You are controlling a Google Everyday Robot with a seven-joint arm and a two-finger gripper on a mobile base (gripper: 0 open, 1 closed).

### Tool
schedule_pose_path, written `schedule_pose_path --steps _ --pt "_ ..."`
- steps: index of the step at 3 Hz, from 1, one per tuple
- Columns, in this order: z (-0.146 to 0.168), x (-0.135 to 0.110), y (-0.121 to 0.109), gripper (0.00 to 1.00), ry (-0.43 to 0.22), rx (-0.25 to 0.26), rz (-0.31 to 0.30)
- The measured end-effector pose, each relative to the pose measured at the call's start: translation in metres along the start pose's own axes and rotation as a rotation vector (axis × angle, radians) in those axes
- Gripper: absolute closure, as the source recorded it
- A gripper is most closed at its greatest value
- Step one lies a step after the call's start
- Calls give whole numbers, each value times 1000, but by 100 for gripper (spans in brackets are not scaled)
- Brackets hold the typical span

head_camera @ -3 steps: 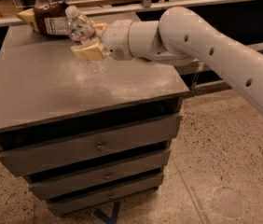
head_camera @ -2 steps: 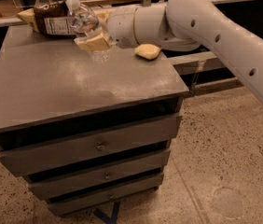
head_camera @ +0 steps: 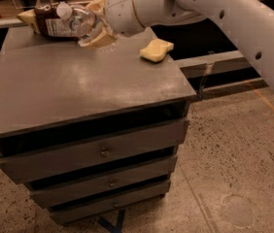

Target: Knock water bottle over

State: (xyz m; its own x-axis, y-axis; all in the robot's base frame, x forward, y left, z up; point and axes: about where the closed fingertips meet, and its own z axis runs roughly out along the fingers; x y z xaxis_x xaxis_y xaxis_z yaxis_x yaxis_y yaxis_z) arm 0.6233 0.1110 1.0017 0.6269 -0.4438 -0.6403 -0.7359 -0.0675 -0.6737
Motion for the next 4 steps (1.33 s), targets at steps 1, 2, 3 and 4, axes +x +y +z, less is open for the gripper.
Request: schedule_pose_path --steps 1,2,3,4 --pt "12 9 7 100 127 -6 -126" --pt "24 16 16 100 260 2 -247" --pt "38 25 23 100 308 -36 -305" --pt "49 33 49 100 300 -152 -314"
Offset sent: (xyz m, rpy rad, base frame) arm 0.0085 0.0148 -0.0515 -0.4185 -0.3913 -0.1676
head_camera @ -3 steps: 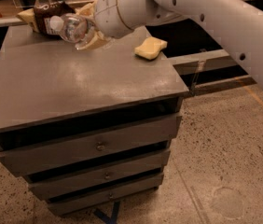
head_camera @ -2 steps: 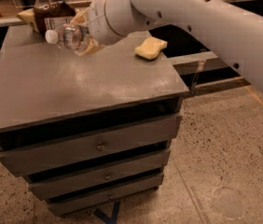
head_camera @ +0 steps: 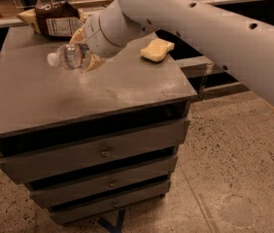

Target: Knock water bottle over

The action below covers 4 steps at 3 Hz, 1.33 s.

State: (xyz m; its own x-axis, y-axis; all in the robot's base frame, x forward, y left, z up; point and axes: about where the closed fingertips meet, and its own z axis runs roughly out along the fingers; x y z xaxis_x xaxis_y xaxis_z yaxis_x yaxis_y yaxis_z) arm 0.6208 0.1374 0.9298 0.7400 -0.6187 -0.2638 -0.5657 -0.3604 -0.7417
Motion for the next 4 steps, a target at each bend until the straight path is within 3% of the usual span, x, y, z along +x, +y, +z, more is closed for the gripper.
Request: schedule_pose_path --steps 1,2,4 --pt "16 -5 26 100 -40 -115 1" --pt "21 -9 44 100 -9 -156 1" --pt "33 -13 61 100 36 -159 4"
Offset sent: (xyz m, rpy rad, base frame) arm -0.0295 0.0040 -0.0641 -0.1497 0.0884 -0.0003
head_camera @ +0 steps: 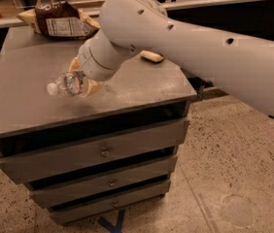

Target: Knock water bottle over

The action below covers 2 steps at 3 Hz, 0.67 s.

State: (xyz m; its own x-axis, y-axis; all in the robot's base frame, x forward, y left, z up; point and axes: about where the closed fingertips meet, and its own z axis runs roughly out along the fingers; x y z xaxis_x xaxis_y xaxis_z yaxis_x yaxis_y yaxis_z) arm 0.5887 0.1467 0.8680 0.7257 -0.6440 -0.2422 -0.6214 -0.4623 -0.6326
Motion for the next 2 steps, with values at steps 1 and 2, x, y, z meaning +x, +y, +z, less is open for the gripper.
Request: schedule_pose_path --steps 1,2 --pt "4 0 2 100 21 -1 8" --pt "6 1 2 82 32 -7 29"
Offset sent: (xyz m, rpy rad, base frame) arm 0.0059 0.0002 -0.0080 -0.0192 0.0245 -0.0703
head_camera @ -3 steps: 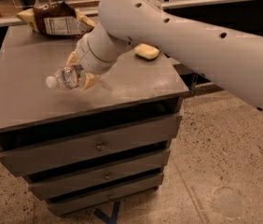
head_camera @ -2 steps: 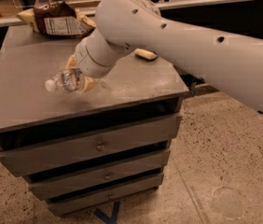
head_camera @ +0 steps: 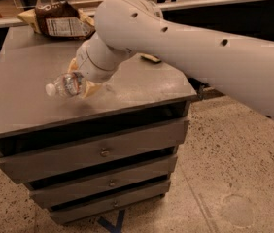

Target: Knock water bottle over

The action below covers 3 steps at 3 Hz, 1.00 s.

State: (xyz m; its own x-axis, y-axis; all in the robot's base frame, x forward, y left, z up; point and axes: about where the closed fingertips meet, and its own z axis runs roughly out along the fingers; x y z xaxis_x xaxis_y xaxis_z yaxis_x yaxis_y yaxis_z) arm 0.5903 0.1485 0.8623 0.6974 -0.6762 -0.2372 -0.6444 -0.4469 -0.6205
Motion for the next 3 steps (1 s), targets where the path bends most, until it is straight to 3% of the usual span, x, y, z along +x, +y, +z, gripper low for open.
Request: schedule_pose_path --steps 3 --pt "1 2 -3 12 17 -22 55"
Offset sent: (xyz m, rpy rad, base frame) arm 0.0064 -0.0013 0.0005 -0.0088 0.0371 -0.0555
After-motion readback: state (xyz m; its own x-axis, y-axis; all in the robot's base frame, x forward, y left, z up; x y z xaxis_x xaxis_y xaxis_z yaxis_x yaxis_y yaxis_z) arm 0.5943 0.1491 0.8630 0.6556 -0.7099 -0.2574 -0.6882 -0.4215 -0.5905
